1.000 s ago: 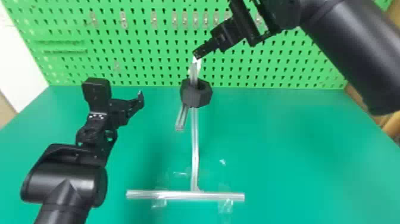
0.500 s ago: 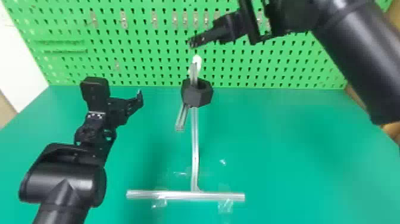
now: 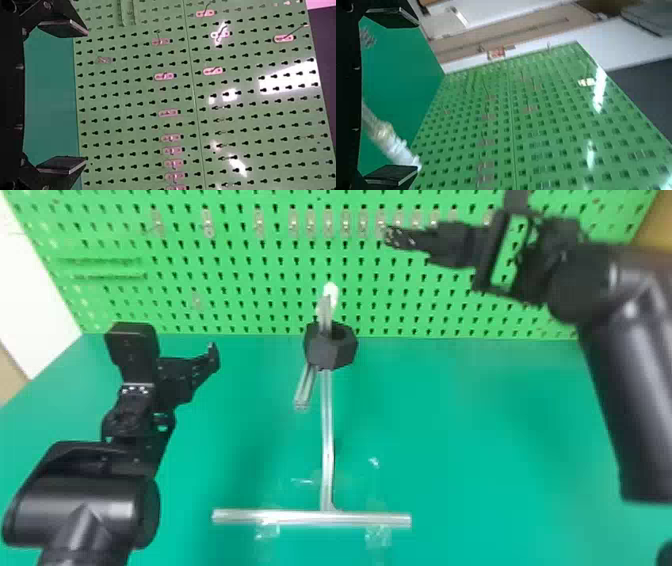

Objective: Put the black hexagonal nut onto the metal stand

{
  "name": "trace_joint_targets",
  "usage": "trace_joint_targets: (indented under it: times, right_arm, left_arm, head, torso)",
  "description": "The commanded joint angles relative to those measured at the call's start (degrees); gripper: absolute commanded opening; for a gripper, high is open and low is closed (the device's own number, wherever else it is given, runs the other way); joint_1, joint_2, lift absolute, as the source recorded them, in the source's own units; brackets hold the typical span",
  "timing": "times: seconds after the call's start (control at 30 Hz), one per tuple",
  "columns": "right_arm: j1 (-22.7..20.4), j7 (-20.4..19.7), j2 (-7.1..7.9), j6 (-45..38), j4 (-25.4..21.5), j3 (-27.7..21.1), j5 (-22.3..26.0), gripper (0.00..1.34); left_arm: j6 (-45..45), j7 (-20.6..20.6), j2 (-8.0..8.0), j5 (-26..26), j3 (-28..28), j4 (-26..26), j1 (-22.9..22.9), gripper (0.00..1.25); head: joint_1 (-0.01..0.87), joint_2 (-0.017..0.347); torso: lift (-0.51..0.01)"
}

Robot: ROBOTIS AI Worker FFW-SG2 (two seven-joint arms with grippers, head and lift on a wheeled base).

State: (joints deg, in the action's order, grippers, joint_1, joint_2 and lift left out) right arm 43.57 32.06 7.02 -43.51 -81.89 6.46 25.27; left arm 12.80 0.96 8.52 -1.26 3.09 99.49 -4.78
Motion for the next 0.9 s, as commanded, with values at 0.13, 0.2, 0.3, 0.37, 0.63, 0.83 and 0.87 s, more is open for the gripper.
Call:
trace_joint_targets:
  times: [0.13, 0.2, 0.3, 0.37, 0.63, 0.83, 0.87]
  right_arm:
    - [-13.8, -8.1, -2.89, 12.9, -2.3, -8.2, -1.4, 1.3]
    - [-16.1, -10.4, -3.42, 16.4, -2.5, -8.9, -1.9, 1.3]
    - [-18.7, -13.2, -4.21, 20.5, -3.3, -9.3, -4.2, 1.3]
    - [-20.2, -15.0, -4.56, 23.0, -3.9, -9.3, -5.8, 1.3]
    - [-25.0, -20.7, -6.32, 33.1, -4.0, -8.4, -13.6, 1.3]
    - [-27.7, -23.4, -6.67, 41.2, -2.0, -7.2, -15.3, 1.29]
    - [-28.0, -23.7, -6.67, 42.6, -1.5, -7.1, -15.3, 1.29]
  left_arm:
    - [0.1, 1.4, -0.09, -0.9, 0.3, 1.1, 1.0, 1.1]
    - [0.1, 1.7, -0.09, -1.4, 0.3, 1.1, 1.0, 1.1]
    - [0.1, 1.9, -0.09, -2.0, 0.2, 1.1, 1.0, 1.1]
    - [0.1, 2.6, -0.09, -2.3, 0.0, 1.1, 1.0, 1.1]
    - [0.1, 4.5, -0.17, -3.4, -0.8, 1.0, 1.0, 1.1]
    - [0.0, 4.7, -0.26, -4.3, -0.9, -0.1, 0.4, 1.1]
    - [-0.3, 4.7, -0.35, -4.6, -0.9, -0.4, 0.4, 1.1]
  head:
    - [0.693, 0.081]
    - [0.693, 0.081]
    - [0.693, 0.081]
    - [0.693, 0.081]
    - [0.693, 0.081]
    - [0.693, 0.081]
    - [0.693, 0.081]
  torso:
    - [-0.001]
    - [-0.001]
    - [-0.001]
    - [-0.001]
    - [-0.001]
    - [-0.001]
    - [-0.001]
